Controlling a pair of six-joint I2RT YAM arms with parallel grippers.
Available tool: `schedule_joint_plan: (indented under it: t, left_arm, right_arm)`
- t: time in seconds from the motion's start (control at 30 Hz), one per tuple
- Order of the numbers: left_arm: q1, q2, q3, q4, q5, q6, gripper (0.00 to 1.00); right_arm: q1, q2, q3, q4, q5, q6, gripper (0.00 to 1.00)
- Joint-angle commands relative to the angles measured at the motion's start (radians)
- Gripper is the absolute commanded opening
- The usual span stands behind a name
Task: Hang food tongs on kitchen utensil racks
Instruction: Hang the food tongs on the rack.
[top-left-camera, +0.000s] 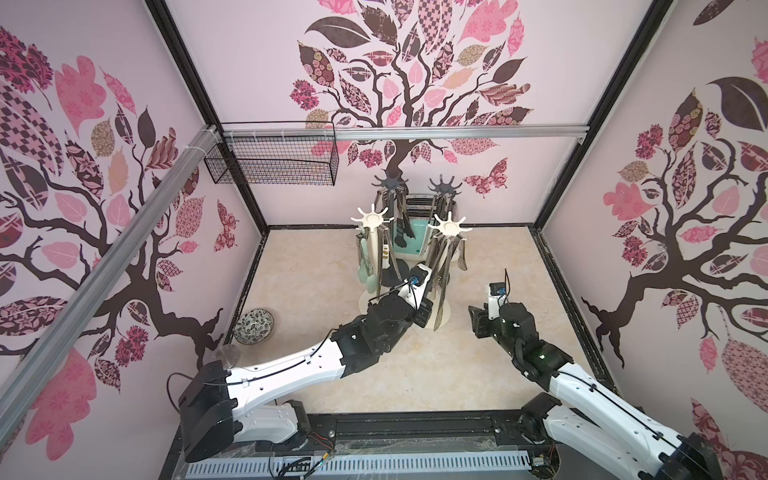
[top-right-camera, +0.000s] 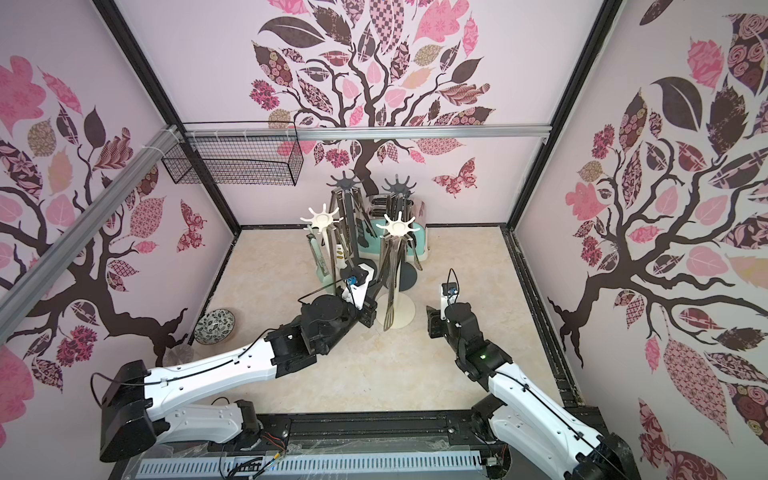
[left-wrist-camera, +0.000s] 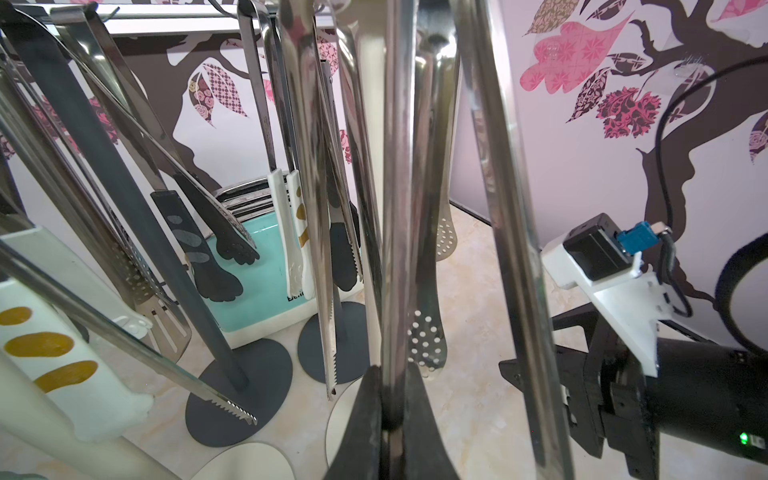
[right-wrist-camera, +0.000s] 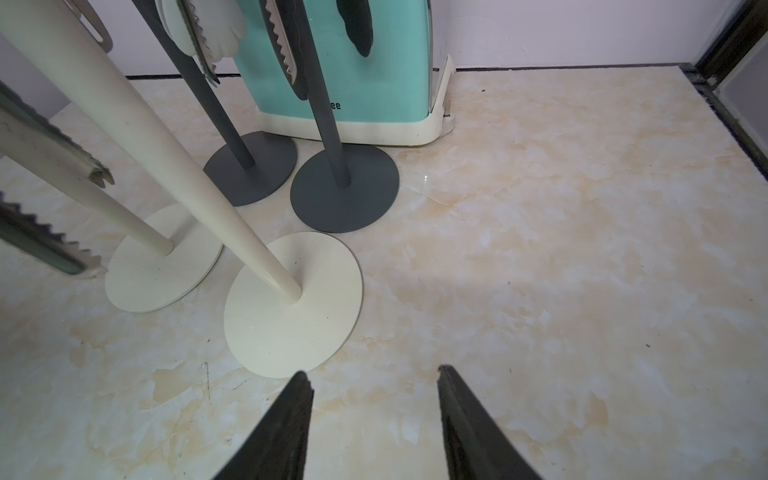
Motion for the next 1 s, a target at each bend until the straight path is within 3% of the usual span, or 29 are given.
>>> schedule_joint_plan:
  t: [0.0,0.97]
  left_arm:
    - [-0.003,0.015,0.035,0.045,-0.013,0.014,0.0]
    - [-0.003,0.071,0.043,0.003,-0.107,-0.021,0.0]
  right_arm:
    - [-0.006,-0.01,0.001,0.003,-0.004,-0.009,0.52]
    - [-0.007,-0.014,-0.012,0.017,-0.011,-0.012,0.52]
